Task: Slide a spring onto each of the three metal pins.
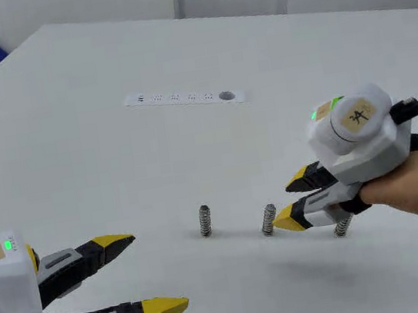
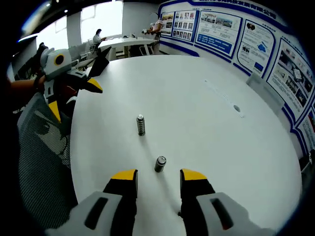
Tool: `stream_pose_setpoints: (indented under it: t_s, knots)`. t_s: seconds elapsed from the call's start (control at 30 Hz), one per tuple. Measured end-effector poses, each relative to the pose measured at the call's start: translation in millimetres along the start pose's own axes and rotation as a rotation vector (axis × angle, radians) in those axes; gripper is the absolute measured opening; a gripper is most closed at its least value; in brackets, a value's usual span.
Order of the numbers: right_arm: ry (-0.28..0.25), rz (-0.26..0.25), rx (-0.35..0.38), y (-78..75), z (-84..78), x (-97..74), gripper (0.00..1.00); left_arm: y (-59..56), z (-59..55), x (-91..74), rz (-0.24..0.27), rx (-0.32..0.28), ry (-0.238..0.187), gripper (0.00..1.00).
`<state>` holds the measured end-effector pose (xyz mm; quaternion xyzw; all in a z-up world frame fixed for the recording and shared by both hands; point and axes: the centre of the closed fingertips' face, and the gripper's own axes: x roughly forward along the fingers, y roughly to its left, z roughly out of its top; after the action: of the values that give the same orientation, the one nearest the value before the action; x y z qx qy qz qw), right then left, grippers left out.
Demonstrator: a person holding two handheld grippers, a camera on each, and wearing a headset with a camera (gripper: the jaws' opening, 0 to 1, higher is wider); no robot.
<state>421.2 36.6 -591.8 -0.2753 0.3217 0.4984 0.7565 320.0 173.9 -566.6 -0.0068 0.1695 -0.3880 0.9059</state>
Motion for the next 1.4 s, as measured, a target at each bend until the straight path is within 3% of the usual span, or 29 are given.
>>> stream_pose_setpoints:
  t_s: [0.63, 0.93, 1.4]
  knots:
    - [-0.123, -0.017, 0.101, 14.0, -31.4, -42.2, 0.38, -4.1, 1.4, 2.2, -0.009, 0.009, 0.005, 0.73]
    - [-0.184, -0.035, 0.153, 17.1, -53.2, -52.9, 0.42, -6.4, 2.9, 3.8, -0.011, 0.012, 0.004, 0.73]
    - [-0.285, -0.091, 0.217, 0.7, -81.7, -76.9, 0.52, -7.7, 0.4, 2.2, -0.012, 0.005, 0.009, 0.74]
